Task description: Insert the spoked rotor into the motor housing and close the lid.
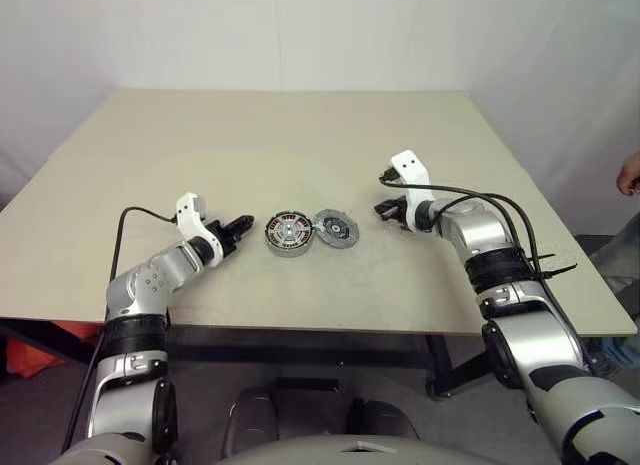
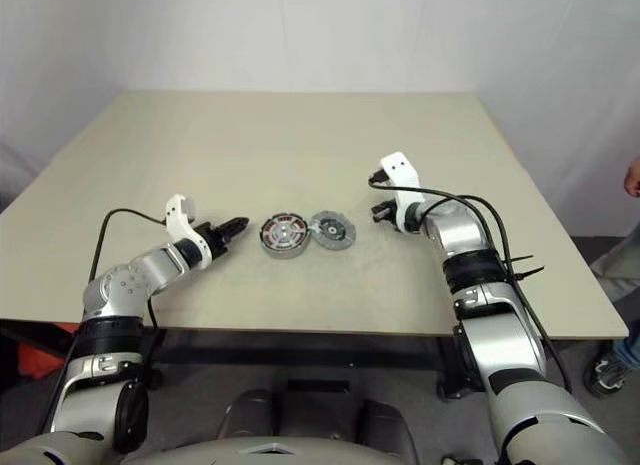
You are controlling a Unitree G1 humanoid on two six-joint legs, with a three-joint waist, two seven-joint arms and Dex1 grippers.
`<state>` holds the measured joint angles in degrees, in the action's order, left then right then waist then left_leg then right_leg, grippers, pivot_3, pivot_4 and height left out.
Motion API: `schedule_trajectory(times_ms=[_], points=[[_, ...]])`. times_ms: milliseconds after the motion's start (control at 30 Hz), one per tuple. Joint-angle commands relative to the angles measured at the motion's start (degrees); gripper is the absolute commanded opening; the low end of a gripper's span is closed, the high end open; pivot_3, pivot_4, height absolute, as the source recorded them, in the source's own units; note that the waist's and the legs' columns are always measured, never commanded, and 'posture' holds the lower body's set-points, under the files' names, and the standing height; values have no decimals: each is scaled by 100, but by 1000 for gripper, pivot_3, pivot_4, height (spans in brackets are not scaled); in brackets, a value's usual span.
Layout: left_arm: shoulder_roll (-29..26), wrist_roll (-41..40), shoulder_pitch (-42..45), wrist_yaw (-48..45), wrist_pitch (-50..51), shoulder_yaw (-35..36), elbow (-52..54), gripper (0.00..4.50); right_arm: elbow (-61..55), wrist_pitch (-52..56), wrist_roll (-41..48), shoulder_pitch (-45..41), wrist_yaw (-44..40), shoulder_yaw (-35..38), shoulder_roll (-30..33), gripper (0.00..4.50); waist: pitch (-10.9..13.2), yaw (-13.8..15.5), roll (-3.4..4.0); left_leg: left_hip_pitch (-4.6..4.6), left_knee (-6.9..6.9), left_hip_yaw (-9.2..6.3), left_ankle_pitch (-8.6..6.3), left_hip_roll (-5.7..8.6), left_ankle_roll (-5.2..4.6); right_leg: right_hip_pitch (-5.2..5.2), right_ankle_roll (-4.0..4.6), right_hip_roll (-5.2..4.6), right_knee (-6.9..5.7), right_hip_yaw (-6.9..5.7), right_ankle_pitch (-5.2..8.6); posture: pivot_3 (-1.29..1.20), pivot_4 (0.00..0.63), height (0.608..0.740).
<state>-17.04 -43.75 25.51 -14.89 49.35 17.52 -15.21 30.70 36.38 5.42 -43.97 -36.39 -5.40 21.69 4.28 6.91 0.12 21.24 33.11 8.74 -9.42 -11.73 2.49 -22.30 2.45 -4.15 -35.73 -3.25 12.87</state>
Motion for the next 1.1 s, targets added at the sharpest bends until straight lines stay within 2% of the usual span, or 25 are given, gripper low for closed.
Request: schedule_trajectory(times_ms=[33, 133, 400, 667, 900, 1100], points=[[-81, 85, 175, -156, 13, 1, 1, 2025, -806, 355, 230, 254, -241, -16, -6, 18, 0, 15, -1, -1, 1, 0, 0, 1, -1, 2, 0, -2, 0, 0, 0, 0, 0, 740], [-77, 117, 177, -187, 62, 25, 23, 2025, -1025, 537, 221, 545, -204, -60, -31, 18, 0, 44, 0, -6, 3, -2, -4, 3, -7, 14, 1, -4, 3, 0, 0, 0, 0, 740], [-101, 124, 98, -171, 248, 107, 199, 2025, -507, 330, 95, 778, 1, -93, -154, 18, -2, 25, -1, -29, 9, -1, -4, 1, -7, 31, 0, -5, 1, -1, 1, 0, 0, 740], [-124, 117, 62, -84, 355, 215, 341, 2025, -501, 562, 308, 638, 7, -1, -551, 18, -5, -20, -4, -46, 10, -1, -3, -3, -5, 40, -1, -4, -1, -1, 1, 0, 0, 740], [-87, 128, 14, -56, 359, 264, 388, 2025, -375, 746, 412, 324, 54, 315, -825, 18, -4, -159, -3, -40, 7, -3, -3, -3, -6, 33, 6, -4, 1, -1, -3, 0, 0, 740], [-13, 144, -17, -32, 327, 269, 387, 2025, -227, 865, 538, 77, 117, 572, -949, 18, -4, -159, -2, -34, 6, 0, -3, -4, -6, 25, 8, -3, 1, -1, -4, 0, 0, 740]])
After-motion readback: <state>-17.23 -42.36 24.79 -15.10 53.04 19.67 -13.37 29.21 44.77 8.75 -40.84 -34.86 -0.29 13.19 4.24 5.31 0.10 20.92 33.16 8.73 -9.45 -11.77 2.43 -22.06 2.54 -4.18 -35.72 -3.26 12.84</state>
